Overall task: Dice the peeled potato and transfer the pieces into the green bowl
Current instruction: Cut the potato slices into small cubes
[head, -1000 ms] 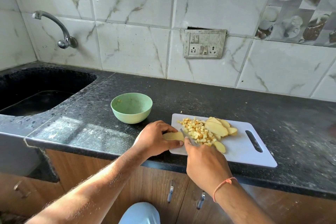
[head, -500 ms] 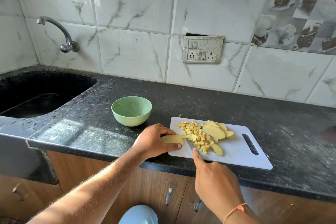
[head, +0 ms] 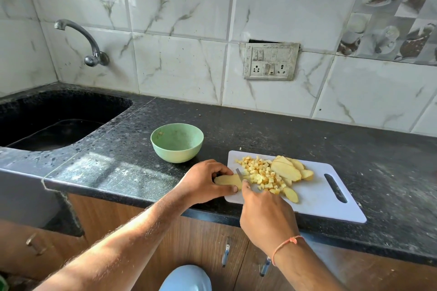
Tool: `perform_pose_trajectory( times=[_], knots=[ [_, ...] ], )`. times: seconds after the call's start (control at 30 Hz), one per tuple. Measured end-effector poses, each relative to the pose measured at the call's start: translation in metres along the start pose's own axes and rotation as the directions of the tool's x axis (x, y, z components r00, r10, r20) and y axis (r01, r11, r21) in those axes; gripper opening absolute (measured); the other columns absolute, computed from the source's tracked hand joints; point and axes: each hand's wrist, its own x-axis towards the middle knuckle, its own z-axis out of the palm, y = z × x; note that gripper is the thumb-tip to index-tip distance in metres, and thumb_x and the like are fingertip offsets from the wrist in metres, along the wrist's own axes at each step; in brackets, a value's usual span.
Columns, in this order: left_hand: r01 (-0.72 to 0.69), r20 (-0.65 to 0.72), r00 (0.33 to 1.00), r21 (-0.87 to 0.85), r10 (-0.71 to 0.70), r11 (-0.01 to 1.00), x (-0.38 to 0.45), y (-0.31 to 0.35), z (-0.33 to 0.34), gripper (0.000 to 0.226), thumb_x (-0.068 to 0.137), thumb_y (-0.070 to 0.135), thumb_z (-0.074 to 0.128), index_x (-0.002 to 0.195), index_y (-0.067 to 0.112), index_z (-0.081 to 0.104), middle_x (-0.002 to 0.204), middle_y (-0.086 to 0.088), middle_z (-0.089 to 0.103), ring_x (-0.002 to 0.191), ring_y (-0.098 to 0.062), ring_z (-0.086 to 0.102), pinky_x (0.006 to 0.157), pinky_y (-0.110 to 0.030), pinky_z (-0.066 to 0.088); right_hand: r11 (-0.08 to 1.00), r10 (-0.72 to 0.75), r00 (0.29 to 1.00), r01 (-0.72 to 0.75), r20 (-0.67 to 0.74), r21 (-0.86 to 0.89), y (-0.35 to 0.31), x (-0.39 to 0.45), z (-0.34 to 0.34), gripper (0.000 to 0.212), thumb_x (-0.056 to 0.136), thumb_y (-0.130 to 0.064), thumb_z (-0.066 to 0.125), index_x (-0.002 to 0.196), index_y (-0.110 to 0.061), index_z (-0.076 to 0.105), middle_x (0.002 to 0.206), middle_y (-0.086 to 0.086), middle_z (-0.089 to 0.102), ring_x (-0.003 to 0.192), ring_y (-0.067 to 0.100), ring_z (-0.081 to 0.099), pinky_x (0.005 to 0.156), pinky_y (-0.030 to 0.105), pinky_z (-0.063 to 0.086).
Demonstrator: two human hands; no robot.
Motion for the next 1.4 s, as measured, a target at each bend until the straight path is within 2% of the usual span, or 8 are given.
perform_pose_trajectory(
  times=[0.07, 0.2, 0.43, 0.6, 0.87, 1.07, 1.23, 1.4],
  knots=[
    [0.005, -0.012, 1.0, -0.004, -0.005, 1.0, 0.0, 0.001, 0.001, 0.045, 0.071, 0.056, 0.091, 0.11, 0.037, 0.078, 0.101, 0.018, 0.067, 0.088, 0.002, 0.06, 0.075, -0.018, 0.047, 1.0, 0.005, 1.0, -0.005, 0.03, -0.008, -0.003, 0.004, -0.001, 0.067, 0.098, -0.011, 0.04, 0.162, -0.022, 0.027, 0.101, 0.007, 0.069, 0.091, 0.025, 0.066, 0.063, 0.034, 0.044],
    [0.023, -0.027, 0.999, 0.01, -0.023, 1.0, -0.001, 0.003, 0.002, 0.045, 0.071, 0.055, 0.091, 0.111, 0.037, 0.079, 0.102, 0.019, 0.067, 0.09, 0.005, 0.06, 0.073, -0.012, 0.043, 1.0, -0.024, 0.997, 0.024, 0.077, -0.009, 0.0, -0.01, -0.003, 0.07, 0.098, -0.009, 0.04, 0.164, -0.021, 0.02, 0.094, 0.006, 0.069, 0.076, 0.022, 0.057, 0.06, 0.035, 0.042],
    [0.024, -0.02, 1.0, 0.006, -0.024, 1.0, -0.002, 0.004, 0.001, 0.045, 0.073, 0.053, 0.091, 0.112, 0.036, 0.079, 0.104, 0.019, 0.067, 0.088, 0.006, 0.058, 0.072, -0.01, 0.041, 0.998, -0.055, 0.992, 0.053, 0.113, 0.014, 0.017, -0.052, -0.003, 0.07, 0.105, -0.021, 0.036, 0.164, -0.03, 0.002, 0.089, 0.004, 0.067, 0.08, 0.024, 0.066, 0.061, 0.035, 0.045],
    [0.038, 0.021, 0.999, 0.014, -0.038, 0.999, -0.002, 0.005, -0.002, 0.048, 0.072, 0.058, 0.09, 0.114, 0.039, 0.077, 0.105, 0.019, 0.065, 0.09, 0.002, 0.057, 0.077, -0.015, 0.046, 0.999, 0.042, 0.993, -0.043, 0.106, 0.014, 0.026, -0.048, -0.001, 0.069, 0.105, -0.021, 0.036, 0.165, -0.03, 0.006, 0.071, -0.002, 0.049, 0.067, 0.02, 0.056, 0.058, 0.032, 0.046],
    [0.012, 0.052, 0.999, 0.013, -0.013, 1.0, -0.003, -0.001, -0.008, 0.049, 0.072, 0.055, 0.09, 0.115, 0.037, 0.075, 0.104, 0.018, 0.068, 0.095, -0.004, 0.062, 0.084, -0.029, 0.055, 0.998, 0.024, 1.0, -0.025, 0.018, 0.058, 0.016, -0.033, 0.0, 0.065, 0.106, -0.021, 0.038, 0.165, -0.03, 0.013, 0.078, -0.003, 0.06, 0.068, 0.014, 0.06, 0.06, 0.031, 0.054],
    [0.005, 0.019, 1.0, -0.006, -0.005, 1.0, -0.003, -0.003, -0.006, 0.045, 0.074, 0.053, 0.09, 0.114, 0.037, 0.077, 0.102, 0.017, 0.068, 0.093, -0.004, 0.06, 0.077, -0.02, 0.051, 0.998, 0.011, 1.0, -0.011, -0.012, 0.063, 0.015, -0.024, 0.003, 0.064, 0.105, -0.021, 0.039, 0.164, -0.029, 0.019, 0.077, -0.001, 0.058, 0.067, 0.016, 0.06, 0.06, 0.033, 0.055],
    [-0.004, -0.006, 1.0, -0.027, 0.004, 1.0, -0.003, -0.002, -0.003, 0.042, 0.076, 0.05, 0.091, 0.113, 0.036, 0.078, 0.099, 0.018, 0.067, 0.091, 0.003, 0.057, 0.072, -0.009, 0.042, 0.997, 0.041, 0.999, -0.04, -0.021, 0.073, 0.019, -0.018, 0.004, 0.062, 0.105, -0.02, 0.038, 0.164, -0.029, 0.02, 0.075, -0.002, 0.056, 0.065, 0.014, 0.054, 0.054, 0.029, 0.043],
    [0.004, -0.017, 1.0, -0.019, -0.005, 1.0, -0.003, -0.003, -0.002, 0.041, 0.077, 0.051, 0.089, 0.114, 0.038, 0.078, 0.098, 0.02, 0.064, 0.09, 0.005, 0.056, 0.07, -0.008, 0.041, 0.992, 0.013, 1.0, -0.011, -0.014, 0.127, 0.015, -0.018, 0.006, 0.06, 0.106, -0.023, 0.039, 0.164, -0.028, 0.022, 0.077, -0.002, 0.06, 0.069, 0.014, 0.061, 0.058, 0.029, 0.053]
  ],
)
